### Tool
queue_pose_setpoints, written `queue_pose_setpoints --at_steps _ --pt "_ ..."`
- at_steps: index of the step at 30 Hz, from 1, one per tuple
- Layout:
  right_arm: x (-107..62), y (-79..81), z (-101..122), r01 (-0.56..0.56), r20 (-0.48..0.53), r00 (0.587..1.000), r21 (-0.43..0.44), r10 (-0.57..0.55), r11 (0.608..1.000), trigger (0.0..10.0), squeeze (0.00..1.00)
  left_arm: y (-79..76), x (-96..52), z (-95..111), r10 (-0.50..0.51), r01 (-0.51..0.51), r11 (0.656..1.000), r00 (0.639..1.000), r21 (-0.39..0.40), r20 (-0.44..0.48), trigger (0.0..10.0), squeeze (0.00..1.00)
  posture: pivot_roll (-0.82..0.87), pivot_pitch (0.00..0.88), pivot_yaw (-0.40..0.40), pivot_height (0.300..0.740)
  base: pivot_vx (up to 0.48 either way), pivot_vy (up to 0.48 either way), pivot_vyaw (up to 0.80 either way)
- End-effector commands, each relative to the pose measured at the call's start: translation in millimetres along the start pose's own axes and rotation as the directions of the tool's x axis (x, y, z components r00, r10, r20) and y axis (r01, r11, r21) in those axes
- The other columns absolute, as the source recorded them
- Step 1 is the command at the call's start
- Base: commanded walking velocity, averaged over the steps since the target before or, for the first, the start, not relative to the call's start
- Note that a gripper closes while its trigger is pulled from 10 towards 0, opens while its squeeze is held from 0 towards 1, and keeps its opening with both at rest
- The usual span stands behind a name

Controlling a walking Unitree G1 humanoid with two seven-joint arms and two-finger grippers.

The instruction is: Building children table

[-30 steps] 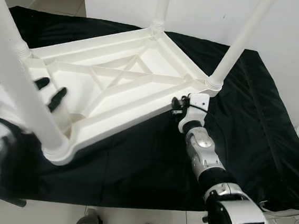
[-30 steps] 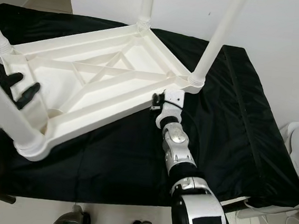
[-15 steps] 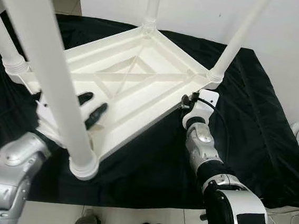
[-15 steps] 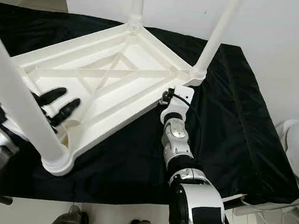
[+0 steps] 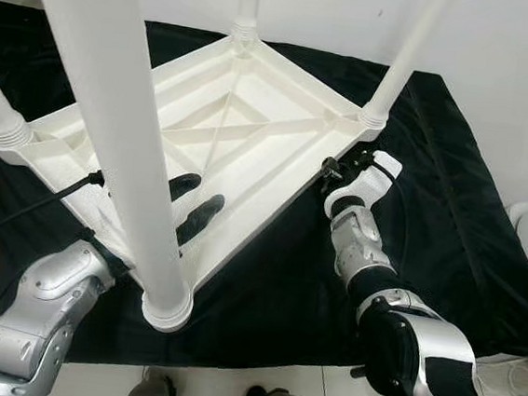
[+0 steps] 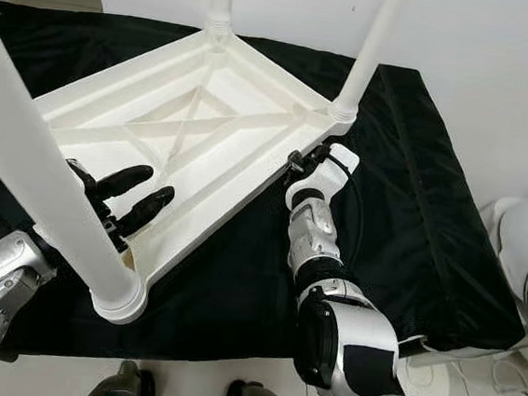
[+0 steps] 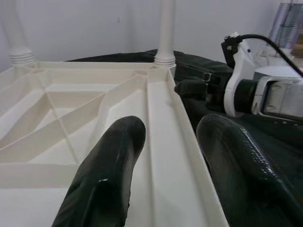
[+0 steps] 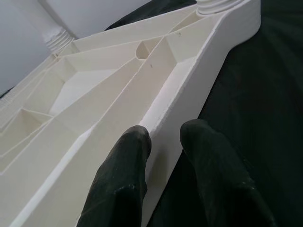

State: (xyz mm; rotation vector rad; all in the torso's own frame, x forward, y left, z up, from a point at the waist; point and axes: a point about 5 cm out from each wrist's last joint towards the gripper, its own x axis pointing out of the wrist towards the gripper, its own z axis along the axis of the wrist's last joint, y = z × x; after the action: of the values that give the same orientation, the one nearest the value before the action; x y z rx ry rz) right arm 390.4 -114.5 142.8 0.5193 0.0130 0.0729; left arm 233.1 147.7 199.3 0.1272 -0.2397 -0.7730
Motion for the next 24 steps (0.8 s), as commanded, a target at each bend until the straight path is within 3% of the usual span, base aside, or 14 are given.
queue_pose_setpoints --at_steps 1,3,13,20,24 --pt "-2.7 8.3 -19.5 -0.036 -0.104 0.994 0.035 0.039 0.999 10.0 0.0 -10.4 3.4 4.1 -0.093 0.093 0.996 0.996 -0.007 0.017 10.0 0.0 0.14 0.178 -0.068 0.74 0.0 0.0 0.0" --pt "-0.7 17.4 -19.2 -0.117 -0.125 0.984 0.066 0.125 0.991 10.0 0.0 -13.9 5.8 10.3 -0.105 0.105 0.994 0.994 -0.012 0.036 10.0 0.0 0.14 0.184 -0.067 0.74 0.0 0.0 0.0" --pt "1.7 28.9 -17.2 -0.249 -0.168 0.95 0.108 0.265 0.962 10.0 0.0 -25.0 9.5 21.8 -0.155 0.157 0.987 0.986 -0.028 0.066 10.0 0.0 0.15 0.192 -0.058 0.74 0.0 0.0 0.0" --pt "4.3 35.3 -14.5 -0.299 -0.213 0.927 0.074 0.308 0.951 10.0 0.0 -32.1 13.3 28.2 -0.174 0.177 0.984 0.982 -0.032 0.079 10.0 0.0 0.15 0.194 -0.043 0.74 0.0 0.0 0.0" --pt "5.7 46.2 -12.7 -0.366 -0.233 0.905 0.002 0.357 0.931 10.0 0.0 -35.7 16.7 34.4 -0.169 0.173 0.984 0.981 -0.032 0.096 10.0 0.0 0.15 0.194 -0.035 0.74 0.0 0.0 0.0"
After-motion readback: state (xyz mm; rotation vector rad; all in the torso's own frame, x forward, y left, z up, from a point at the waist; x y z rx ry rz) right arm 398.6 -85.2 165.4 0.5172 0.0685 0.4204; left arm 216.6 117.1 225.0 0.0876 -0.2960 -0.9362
